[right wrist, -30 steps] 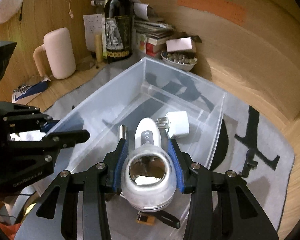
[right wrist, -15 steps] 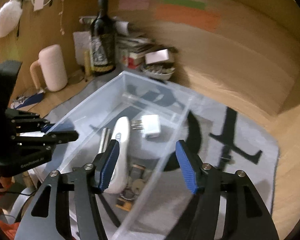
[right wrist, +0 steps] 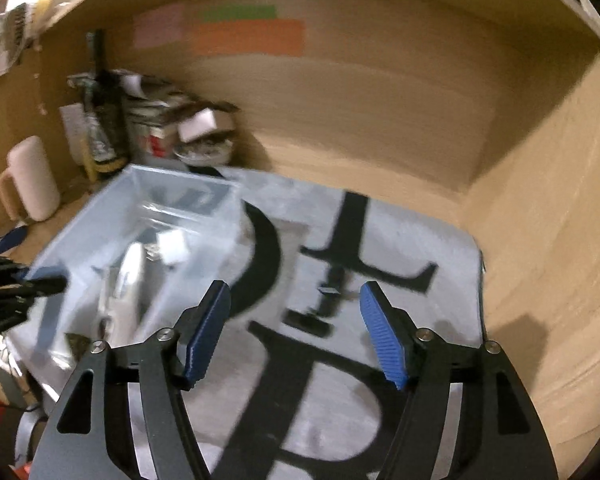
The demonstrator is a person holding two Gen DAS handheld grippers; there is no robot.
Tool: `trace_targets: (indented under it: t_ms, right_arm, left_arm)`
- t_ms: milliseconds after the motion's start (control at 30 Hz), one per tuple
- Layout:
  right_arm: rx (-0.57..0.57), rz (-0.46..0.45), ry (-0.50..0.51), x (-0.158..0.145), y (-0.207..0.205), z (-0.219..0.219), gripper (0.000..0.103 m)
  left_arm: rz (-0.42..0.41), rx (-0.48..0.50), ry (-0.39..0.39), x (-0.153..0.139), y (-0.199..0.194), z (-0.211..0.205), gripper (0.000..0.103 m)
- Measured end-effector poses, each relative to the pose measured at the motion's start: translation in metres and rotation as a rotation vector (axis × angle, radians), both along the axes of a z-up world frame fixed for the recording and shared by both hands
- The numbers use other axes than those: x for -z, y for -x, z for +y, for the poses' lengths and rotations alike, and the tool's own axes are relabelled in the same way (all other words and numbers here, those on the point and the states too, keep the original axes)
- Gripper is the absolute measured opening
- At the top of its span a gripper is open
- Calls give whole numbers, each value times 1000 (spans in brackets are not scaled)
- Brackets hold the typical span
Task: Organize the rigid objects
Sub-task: 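Move the right gripper back over the mat toward the black items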
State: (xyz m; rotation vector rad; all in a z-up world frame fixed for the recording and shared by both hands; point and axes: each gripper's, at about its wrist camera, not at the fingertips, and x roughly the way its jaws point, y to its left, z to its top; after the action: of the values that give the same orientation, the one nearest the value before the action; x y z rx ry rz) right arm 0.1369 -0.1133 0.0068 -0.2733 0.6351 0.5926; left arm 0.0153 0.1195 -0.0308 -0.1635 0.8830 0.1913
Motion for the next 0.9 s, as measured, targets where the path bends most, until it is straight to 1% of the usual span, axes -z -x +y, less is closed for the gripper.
trace_targets:
  t_ms: [133, 233, 333, 500, 633, 700, 733, 767, 800, 833, 900]
  right_arm:
    - [36, 62, 48, 26, -14, -8, 64]
    - [39, 125, 83, 47, -24, -9, 64]
    - [25, 171, 97, 60, -29, -7, 64]
    - [9, 220, 91, 67, -43, 6, 64]
    - [-4, 219, 104, 73, -49, 24, 64]
    - [5, 223, 120, 79, -54, 32, 61]
    - [8, 230, 118, 82, -58, 34, 54]
    - [5, 234, 104, 83, -59, 34, 52]
    - [5, 234, 94, 82, -60, 34, 44]
    - [3, 235, 91, 80, -59, 33, 42]
    - [10, 228, 86, 80, -59, 32, 42]
  left_arm:
    - [0, 0, 1, 0, 0, 0, 13]
    - [0, 2, -2, 0, 0, -1, 13]
    - [-1, 1, -2, 0, -1, -2, 13]
    - [-1, 1, 2, 0, -1, -3, 13]
    - [-1, 0, 5, -1, -2, -4, 13]
    - [-2, 0, 5, -1, -2, -4, 13]
    - [-2, 0, 5, -1, -2, -4, 13]
    - [-2, 0, 5, -1, -2, -4, 13]
    - [-2, 1, 5, -1, -2, -4, 13]
    - [-2, 1, 5, -1, -1, -4, 13]
    - [-2, 1, 5, -1, -1, -4, 13]
